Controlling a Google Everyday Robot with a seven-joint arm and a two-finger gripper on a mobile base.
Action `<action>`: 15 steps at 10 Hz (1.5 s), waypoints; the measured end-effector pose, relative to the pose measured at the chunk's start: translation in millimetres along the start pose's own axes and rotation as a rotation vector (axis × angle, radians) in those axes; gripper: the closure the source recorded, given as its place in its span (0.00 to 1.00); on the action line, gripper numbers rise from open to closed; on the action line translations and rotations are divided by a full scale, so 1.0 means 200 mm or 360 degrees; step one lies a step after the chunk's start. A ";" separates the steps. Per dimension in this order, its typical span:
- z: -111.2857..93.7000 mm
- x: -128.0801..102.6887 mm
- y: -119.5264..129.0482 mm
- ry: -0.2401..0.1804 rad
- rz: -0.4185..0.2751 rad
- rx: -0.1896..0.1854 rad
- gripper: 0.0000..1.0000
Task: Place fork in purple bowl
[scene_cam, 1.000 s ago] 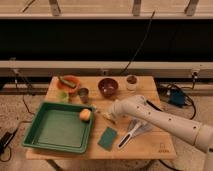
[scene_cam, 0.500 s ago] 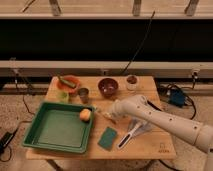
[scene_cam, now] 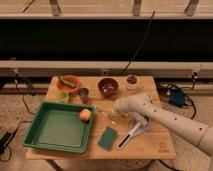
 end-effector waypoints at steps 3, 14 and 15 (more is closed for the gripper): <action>-0.04 -0.01 -0.02 -0.0018 0.0003 -0.0006 0.85; 0.00 -0.02 0.17 -0.0066 -0.0086 0.0022 0.20; 0.01 -0.02 0.17 -0.0063 -0.0092 0.0028 0.20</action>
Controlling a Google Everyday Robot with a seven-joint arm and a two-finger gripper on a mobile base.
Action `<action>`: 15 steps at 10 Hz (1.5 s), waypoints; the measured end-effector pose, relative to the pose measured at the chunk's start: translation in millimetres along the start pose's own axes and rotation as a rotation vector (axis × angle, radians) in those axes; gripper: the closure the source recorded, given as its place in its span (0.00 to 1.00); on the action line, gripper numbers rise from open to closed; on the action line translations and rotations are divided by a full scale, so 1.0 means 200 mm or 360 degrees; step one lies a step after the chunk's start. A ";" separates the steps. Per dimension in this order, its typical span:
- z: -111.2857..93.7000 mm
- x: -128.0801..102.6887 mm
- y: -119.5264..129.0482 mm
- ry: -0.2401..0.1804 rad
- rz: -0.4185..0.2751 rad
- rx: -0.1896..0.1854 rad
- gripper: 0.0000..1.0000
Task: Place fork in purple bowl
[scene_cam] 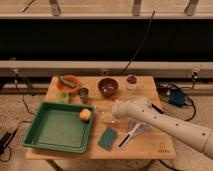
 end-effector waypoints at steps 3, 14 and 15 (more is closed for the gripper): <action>0.04 0.02 0.01 0.0005 -0.0016 0.0016 0.20; 0.11 0.04 0.03 0.0046 -0.0021 -0.0025 0.69; 0.11 0.04 0.03 0.0048 -0.0021 -0.0027 0.78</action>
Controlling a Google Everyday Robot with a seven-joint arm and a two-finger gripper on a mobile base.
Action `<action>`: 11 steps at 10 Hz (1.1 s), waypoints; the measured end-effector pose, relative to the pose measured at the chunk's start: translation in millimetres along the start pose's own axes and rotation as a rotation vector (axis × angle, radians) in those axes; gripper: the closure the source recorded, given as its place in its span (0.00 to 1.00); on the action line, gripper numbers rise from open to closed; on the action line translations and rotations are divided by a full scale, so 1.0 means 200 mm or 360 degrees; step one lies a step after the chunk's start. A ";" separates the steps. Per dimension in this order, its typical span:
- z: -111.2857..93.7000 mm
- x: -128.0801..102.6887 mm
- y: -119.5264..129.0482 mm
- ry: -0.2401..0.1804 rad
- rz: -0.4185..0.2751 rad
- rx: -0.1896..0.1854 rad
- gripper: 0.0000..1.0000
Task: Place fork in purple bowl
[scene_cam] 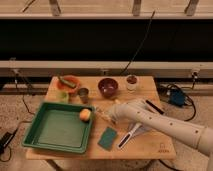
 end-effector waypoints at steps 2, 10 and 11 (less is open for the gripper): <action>0.00 0.00 0.00 0.0004 -0.0002 -0.0002 0.82; -0.04 -0.04 -0.06 -0.0035 0.0016 0.0049 0.82; -0.05 -0.05 -0.08 -0.0051 0.0021 0.0053 0.82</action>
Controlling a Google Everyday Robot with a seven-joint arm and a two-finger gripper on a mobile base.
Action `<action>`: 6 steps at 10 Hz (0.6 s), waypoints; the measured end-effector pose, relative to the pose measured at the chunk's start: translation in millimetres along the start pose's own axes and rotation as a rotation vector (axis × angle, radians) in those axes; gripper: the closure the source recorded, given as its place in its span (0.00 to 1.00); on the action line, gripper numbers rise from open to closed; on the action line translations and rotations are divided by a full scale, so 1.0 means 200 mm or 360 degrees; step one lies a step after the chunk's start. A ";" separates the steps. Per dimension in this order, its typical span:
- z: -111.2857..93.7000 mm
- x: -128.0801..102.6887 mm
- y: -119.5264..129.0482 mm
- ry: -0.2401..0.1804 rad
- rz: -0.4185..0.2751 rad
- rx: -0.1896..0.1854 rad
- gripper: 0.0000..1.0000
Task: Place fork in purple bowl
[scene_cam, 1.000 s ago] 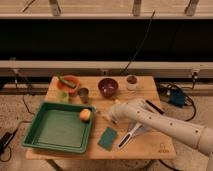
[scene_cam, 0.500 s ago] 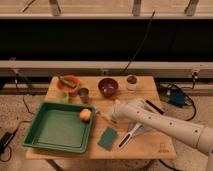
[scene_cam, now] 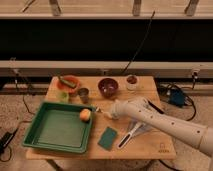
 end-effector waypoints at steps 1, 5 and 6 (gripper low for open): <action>-0.01 -0.02 -0.02 -0.0014 0.0005 0.0007 0.82; -0.08 -0.03 -0.16 -0.0041 0.0054 0.0031 0.82; -0.11 -0.02 -0.21 -0.0043 0.0063 0.0037 0.82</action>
